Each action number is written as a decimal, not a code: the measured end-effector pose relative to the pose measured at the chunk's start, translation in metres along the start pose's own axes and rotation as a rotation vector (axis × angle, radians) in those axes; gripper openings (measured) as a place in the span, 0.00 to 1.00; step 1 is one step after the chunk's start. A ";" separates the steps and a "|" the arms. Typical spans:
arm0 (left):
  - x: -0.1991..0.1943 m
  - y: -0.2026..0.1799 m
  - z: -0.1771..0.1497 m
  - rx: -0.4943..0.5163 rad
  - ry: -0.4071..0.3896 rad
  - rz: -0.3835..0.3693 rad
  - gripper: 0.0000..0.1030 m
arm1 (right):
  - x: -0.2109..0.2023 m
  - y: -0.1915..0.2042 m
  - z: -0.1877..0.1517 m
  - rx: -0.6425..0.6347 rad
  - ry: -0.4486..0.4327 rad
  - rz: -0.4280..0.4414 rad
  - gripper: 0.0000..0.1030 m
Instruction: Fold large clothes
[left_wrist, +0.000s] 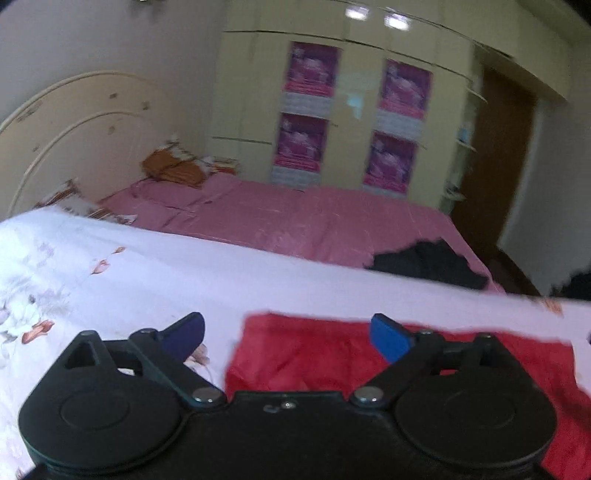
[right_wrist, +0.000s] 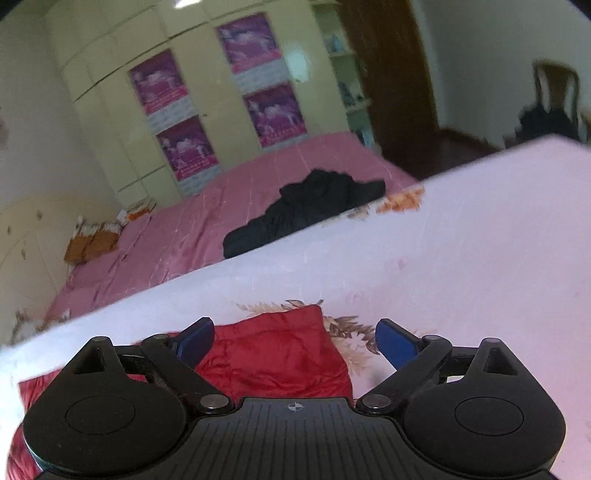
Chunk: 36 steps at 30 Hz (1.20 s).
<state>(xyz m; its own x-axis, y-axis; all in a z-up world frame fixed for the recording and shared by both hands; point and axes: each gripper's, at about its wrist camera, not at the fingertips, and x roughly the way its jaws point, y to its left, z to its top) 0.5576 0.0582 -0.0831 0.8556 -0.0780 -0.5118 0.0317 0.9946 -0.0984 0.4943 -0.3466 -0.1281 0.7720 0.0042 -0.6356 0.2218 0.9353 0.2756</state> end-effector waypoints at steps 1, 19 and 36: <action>-0.003 -0.007 -0.005 0.040 0.004 -0.018 0.89 | -0.001 0.009 -0.005 -0.046 0.019 0.000 0.60; 0.053 -0.039 -0.070 0.197 0.142 0.010 0.84 | 0.073 0.062 -0.078 -0.298 0.092 -0.100 0.59; -0.026 -0.042 -0.061 0.176 0.121 -0.052 0.86 | -0.017 0.084 -0.088 -0.338 0.064 0.062 0.59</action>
<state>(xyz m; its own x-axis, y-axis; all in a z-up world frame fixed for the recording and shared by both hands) 0.5020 0.0144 -0.1177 0.7825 -0.1263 -0.6098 0.1727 0.9848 0.0177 0.4472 -0.2373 -0.1580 0.7369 0.0772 -0.6716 -0.0427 0.9968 0.0678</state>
